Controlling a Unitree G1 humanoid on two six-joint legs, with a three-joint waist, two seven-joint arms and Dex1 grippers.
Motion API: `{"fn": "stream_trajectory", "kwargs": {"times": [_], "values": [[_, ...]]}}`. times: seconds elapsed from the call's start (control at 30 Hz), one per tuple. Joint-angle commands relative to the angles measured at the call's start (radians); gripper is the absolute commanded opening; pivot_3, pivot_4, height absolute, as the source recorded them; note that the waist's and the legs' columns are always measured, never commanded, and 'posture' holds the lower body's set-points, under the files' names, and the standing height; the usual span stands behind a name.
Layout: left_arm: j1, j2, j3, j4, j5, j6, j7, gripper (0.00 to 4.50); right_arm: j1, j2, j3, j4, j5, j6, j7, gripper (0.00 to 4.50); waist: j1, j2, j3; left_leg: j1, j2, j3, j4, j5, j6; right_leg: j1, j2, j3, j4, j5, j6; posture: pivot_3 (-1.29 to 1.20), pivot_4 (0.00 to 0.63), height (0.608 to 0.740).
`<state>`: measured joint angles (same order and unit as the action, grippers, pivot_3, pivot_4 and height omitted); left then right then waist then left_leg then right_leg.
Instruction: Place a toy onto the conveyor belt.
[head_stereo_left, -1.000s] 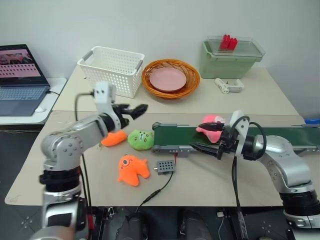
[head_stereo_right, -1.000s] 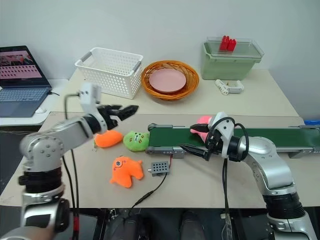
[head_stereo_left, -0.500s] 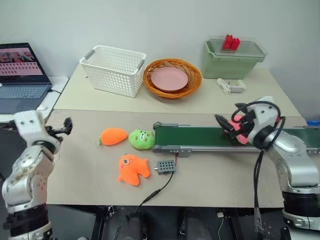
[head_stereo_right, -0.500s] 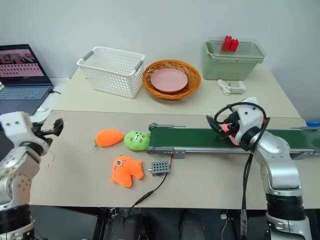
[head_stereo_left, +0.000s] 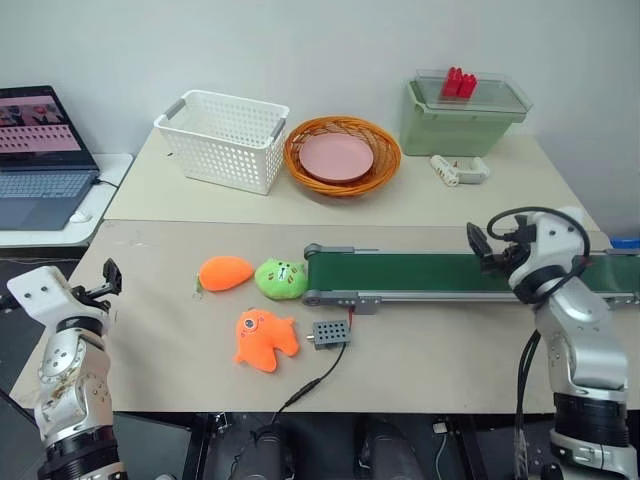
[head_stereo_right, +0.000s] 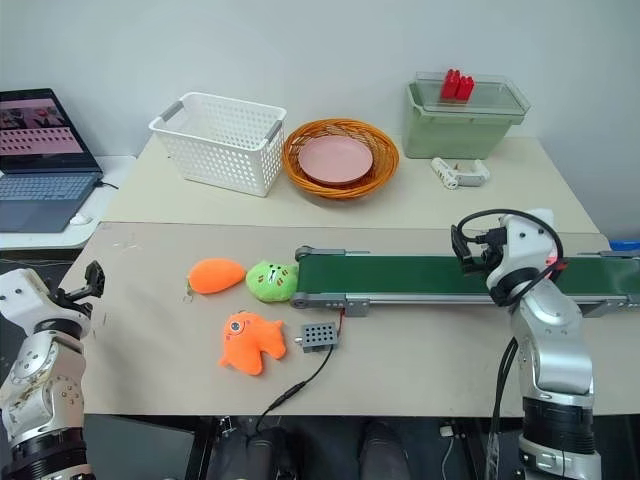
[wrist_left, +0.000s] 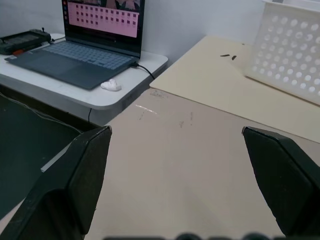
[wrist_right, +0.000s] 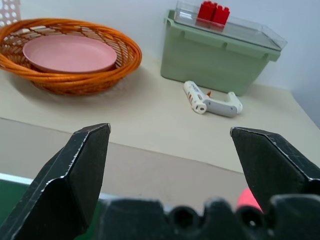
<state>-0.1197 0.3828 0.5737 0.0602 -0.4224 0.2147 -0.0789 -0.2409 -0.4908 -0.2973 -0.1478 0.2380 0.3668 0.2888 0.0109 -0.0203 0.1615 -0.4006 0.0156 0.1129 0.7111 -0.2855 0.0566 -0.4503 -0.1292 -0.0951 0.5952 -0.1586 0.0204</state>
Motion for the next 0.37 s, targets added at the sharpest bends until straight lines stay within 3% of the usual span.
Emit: {"fn": "stream_trajectory", "kwargs": {"times": [0.03,0.37], "values": [[-0.018,-0.004,-0.005,-0.003,0.0,-0.056,-0.028,4.48,0.01,-0.008,-0.05,0.015,-0.005,-0.091,0.003,4.5,0.0,0.0,0.0,0.0,0.0,0.0,0.0,0.0,0.0,0.0,0.0,0.0,0.0,0.0,0.0,0.0,0.15,0.74],[-0.033,-0.023,-0.026,0.007,0.011,-0.079,-0.045,4.48,0.015,0.0,-0.03,0.089,-0.017,-0.156,0.008,4.5,-0.003,0.0,0.0,0.001,0.0,0.0,0.0,0.0,0.0,0.001,0.0,0.001,0.0,0.0,0.0,0.0,0.15,0.74]]}}
